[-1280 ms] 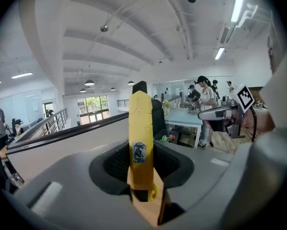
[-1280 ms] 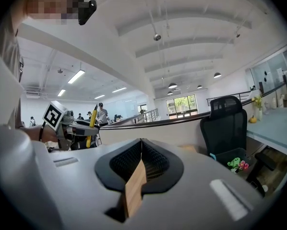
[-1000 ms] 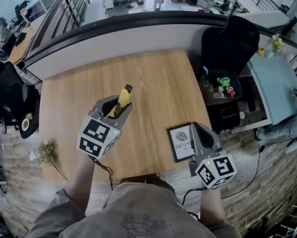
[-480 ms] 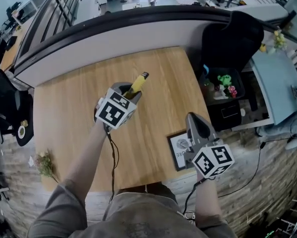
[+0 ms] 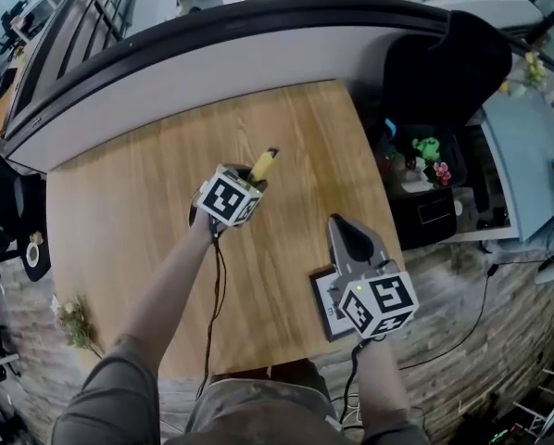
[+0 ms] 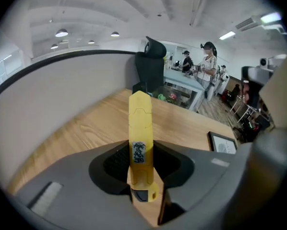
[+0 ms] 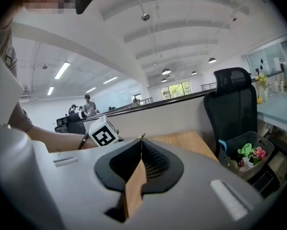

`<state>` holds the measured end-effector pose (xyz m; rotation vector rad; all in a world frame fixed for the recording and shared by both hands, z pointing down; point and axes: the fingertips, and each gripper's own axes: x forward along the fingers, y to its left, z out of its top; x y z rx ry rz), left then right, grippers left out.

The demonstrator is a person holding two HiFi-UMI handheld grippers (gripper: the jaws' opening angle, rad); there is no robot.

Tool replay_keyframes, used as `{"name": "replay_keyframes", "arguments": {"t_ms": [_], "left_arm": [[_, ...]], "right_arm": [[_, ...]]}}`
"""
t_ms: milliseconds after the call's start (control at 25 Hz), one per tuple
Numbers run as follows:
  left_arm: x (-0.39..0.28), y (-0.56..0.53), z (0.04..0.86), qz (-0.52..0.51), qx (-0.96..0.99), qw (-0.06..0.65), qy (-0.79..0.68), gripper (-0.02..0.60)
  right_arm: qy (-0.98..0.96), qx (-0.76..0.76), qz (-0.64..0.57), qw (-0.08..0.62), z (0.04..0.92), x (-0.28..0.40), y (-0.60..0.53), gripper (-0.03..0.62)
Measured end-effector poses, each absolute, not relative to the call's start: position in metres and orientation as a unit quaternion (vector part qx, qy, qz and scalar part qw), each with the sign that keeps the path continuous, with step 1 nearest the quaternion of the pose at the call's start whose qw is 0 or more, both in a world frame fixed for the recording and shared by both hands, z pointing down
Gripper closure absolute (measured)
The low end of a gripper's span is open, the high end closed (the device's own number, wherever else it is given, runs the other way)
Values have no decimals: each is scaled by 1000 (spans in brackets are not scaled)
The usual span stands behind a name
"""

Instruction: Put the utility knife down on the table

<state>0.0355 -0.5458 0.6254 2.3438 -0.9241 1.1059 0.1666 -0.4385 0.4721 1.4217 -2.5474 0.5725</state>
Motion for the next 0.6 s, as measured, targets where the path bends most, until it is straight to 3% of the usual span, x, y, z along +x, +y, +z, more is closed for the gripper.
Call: {"name": "replay_keyframes", "arguments": {"t_ms": [200, 360, 600], "left_arm": [[37, -572, 665, 440, 824, 148, -325, 466], [39, -566, 704, 455, 816, 200, -294, 466], [36, -573, 725, 491, 809, 148, -286, 465]], "right_arm": [[-848, 471, 225, 95, 511, 164, -450, 583], [-844, 462, 252, 105, 536, 163, -449, 583], [-839, 465, 267, 97, 548, 157, -446, 583]]}}
